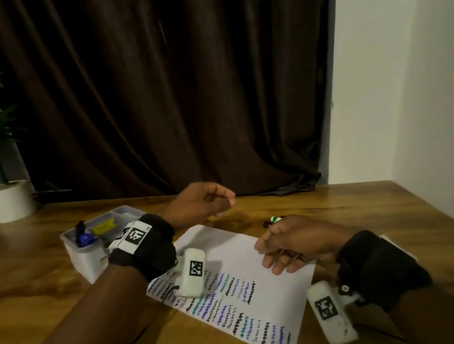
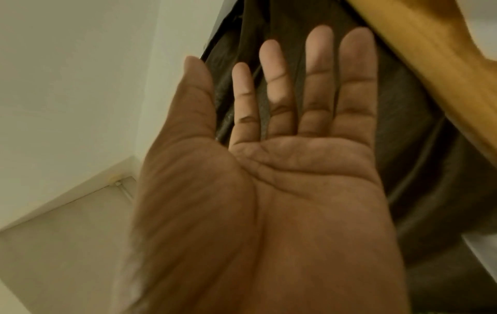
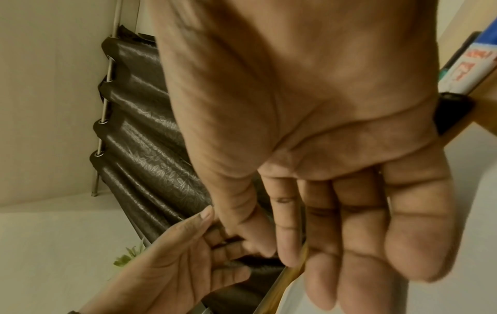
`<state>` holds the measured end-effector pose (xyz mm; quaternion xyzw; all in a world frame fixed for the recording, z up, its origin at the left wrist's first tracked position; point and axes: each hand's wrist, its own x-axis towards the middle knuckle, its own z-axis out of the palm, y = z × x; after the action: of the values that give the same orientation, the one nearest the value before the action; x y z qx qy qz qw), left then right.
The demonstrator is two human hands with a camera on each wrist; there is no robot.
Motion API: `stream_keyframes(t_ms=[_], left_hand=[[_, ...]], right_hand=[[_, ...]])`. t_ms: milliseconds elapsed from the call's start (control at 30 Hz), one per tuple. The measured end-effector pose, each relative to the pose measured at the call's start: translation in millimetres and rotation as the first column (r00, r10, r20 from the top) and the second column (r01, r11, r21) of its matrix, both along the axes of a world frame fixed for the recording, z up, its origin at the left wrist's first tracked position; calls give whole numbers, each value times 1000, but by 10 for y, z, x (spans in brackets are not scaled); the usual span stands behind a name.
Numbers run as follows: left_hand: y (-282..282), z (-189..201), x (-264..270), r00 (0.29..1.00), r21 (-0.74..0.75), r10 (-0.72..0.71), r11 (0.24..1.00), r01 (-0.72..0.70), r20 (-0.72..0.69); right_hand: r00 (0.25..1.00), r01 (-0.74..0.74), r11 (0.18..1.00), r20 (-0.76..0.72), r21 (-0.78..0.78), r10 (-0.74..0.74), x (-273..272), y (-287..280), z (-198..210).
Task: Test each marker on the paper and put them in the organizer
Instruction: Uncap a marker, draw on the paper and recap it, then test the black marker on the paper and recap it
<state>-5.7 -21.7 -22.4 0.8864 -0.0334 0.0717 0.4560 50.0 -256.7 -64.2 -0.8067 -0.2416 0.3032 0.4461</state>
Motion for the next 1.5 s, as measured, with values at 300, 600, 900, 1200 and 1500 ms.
stream_keyframes(t_ms=[300,600,900,1200,1500], left_hand=[[75,-313,117,989,-232,-86,971,56,-119],[162,-383,87,979,-258,-154,959,115,-136],[116,-380,52,974,-258,-187,954,150,-126],[121,-338,27,972,-268,-208,948,173,-108],[-51,-231,-33,965,-304,-261,917,259,36]], right_hand=[[830,400,901,349,171,-435,430,-459,184],[823,394,900,507,-185,-256,418,-442,192],[755,425,760,656,-492,3,495,96,271],[727,426,580,645,-694,237,531,378,306],[937,305,878,48,370,-346,71,-42,690]])
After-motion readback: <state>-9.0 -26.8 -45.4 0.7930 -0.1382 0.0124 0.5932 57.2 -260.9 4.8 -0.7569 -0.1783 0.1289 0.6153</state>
